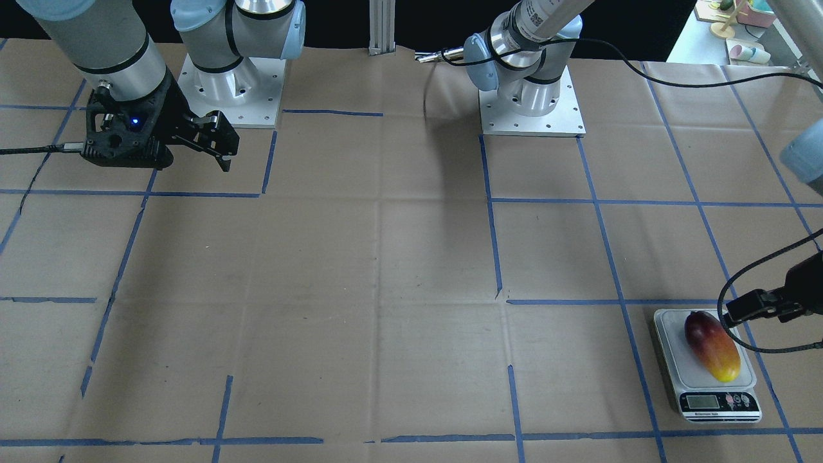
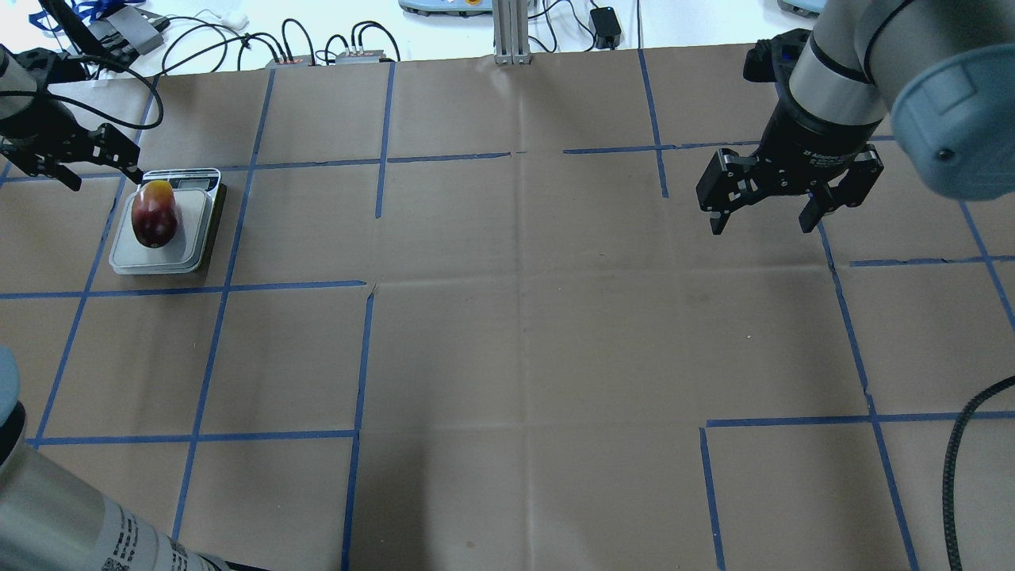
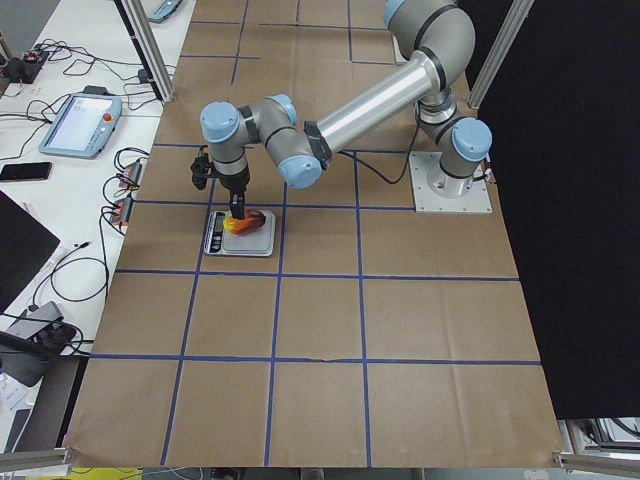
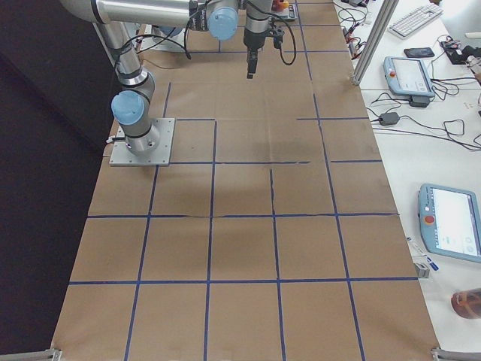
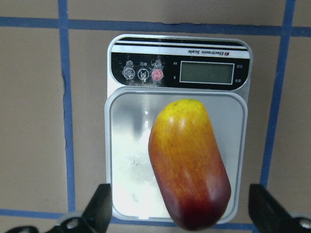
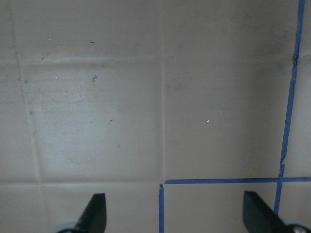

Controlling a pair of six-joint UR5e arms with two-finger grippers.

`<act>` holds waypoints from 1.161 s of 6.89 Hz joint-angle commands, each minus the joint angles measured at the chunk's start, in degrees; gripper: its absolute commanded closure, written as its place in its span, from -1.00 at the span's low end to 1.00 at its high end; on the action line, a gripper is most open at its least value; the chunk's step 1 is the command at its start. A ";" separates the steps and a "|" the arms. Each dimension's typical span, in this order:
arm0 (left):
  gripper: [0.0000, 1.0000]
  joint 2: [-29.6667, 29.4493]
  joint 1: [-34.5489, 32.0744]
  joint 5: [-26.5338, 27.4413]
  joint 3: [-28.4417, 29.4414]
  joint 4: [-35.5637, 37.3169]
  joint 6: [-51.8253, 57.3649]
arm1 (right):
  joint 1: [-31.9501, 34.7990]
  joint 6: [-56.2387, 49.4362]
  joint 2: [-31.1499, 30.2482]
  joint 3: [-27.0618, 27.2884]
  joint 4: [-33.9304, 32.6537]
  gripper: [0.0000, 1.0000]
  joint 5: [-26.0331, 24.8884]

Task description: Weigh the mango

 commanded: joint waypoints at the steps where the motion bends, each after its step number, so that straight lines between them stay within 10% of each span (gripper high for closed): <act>1: -0.99 12.70 -4.50 -0.19 -6.91 -2.66 -10.12 | 0.00 0.00 0.00 0.00 0.08 -1.00 0.00; 8: -0.99 22.86 -26.76 -0.10 -9.31 -16.29 -31.60 | 0.00 0.00 0.00 0.00 -0.01 -1.00 0.00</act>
